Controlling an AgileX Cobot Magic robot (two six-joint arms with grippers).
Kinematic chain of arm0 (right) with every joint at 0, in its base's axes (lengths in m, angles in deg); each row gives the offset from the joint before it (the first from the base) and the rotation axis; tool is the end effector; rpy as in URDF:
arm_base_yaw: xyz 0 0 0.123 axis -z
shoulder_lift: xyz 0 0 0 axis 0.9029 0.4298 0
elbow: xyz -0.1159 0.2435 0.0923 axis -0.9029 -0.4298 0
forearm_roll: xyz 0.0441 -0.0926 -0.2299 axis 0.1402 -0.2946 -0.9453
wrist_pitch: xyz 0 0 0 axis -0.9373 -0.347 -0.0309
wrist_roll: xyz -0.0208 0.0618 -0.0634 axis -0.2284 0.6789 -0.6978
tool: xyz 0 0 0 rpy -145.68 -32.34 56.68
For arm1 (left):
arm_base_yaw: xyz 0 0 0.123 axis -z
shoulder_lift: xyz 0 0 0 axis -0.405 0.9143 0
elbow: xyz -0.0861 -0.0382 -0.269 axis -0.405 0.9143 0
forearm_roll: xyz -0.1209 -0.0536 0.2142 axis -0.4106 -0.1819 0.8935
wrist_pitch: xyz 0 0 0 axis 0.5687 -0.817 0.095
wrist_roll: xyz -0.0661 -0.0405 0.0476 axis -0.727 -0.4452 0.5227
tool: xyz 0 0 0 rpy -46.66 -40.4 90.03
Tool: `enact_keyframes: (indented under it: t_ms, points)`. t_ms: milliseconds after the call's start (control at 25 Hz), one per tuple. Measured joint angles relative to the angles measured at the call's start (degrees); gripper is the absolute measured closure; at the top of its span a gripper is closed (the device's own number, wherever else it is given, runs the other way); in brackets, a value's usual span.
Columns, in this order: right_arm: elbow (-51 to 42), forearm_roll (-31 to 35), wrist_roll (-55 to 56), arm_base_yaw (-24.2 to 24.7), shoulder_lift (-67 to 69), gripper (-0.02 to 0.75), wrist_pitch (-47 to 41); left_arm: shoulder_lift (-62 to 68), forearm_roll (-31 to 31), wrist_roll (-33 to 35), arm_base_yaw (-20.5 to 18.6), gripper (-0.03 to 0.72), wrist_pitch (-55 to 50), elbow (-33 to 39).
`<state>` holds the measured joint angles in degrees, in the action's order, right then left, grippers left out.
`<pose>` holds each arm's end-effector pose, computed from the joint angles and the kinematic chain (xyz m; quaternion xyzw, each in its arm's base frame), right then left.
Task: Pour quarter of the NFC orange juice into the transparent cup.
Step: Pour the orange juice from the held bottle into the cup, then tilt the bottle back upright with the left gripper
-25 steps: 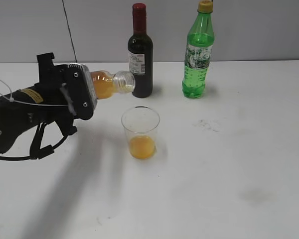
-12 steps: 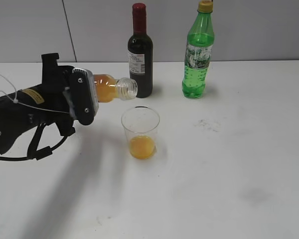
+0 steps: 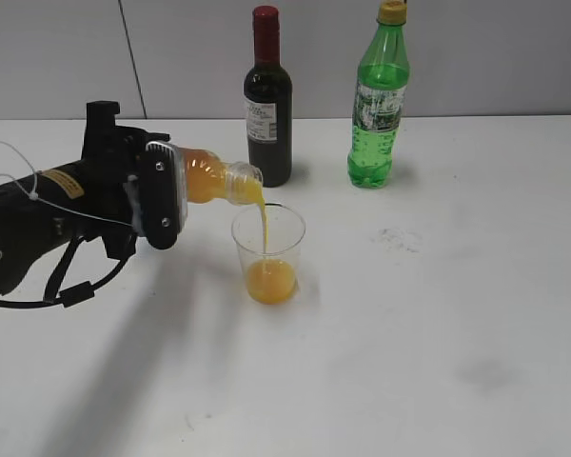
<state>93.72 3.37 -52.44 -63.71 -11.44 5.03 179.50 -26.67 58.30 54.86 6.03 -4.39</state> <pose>-0.0058 0.0121 0.2807 -0.0573 0.8411 0.0341 0.5368 0.2864 -0.1557 0.1582 0.6569 0.4965 0.2961 0.4841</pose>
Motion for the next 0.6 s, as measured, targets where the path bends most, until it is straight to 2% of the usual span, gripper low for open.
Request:
enact_keyframes:
  t_ms: [440, 600]
  points:
    - [0.0, 0.0, 0.0, 0.0, 0.0, 0.176, 0.0, 0.0, -0.2, 0.9, 0.0, 0.217, 0.1, 0.0]
    - [0.0, 0.0, 0.0, 0.0, 0.0, 0.176, 0.0, 0.0, -3.2, 0.7, 0.0, 0.217, 0.2, 0.0]
